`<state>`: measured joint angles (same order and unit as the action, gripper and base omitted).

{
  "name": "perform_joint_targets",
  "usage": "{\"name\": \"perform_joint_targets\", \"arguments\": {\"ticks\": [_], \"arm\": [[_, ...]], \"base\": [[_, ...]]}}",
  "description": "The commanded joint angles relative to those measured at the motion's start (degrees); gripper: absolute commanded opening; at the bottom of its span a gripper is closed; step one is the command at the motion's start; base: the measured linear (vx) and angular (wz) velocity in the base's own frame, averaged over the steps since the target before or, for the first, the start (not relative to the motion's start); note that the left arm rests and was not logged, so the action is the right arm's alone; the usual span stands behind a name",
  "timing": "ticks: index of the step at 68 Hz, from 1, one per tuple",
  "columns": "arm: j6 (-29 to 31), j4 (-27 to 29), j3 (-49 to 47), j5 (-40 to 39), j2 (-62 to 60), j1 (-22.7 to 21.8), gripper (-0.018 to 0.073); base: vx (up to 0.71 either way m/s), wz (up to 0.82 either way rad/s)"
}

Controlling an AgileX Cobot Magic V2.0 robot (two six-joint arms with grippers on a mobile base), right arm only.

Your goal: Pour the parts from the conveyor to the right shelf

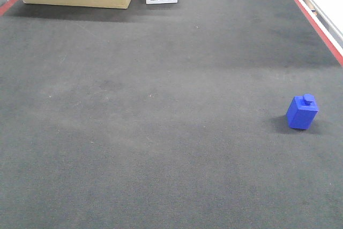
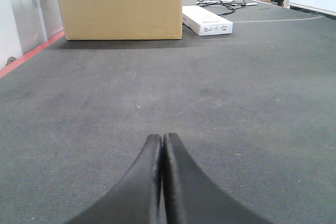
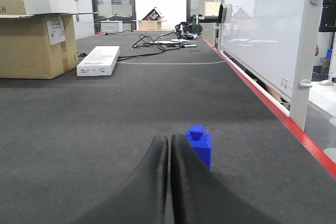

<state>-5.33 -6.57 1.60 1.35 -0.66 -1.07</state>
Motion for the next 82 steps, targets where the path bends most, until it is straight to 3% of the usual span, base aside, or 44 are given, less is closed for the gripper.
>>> {"name": "perform_joint_targets", "arguments": {"ticks": [1,66,82], "arm": [[0.26,-0.57,0.0,-4.21,-1.01,-0.19,-0.001],[0.26,-0.51,0.0,-4.45,-1.01,-0.19,-0.001],[0.39,-0.49,-0.19,-18.74,-1.01,-0.19,-0.001]], "base": [[0.0,0.0],[0.0,0.0],[0.0,0.0]]}}
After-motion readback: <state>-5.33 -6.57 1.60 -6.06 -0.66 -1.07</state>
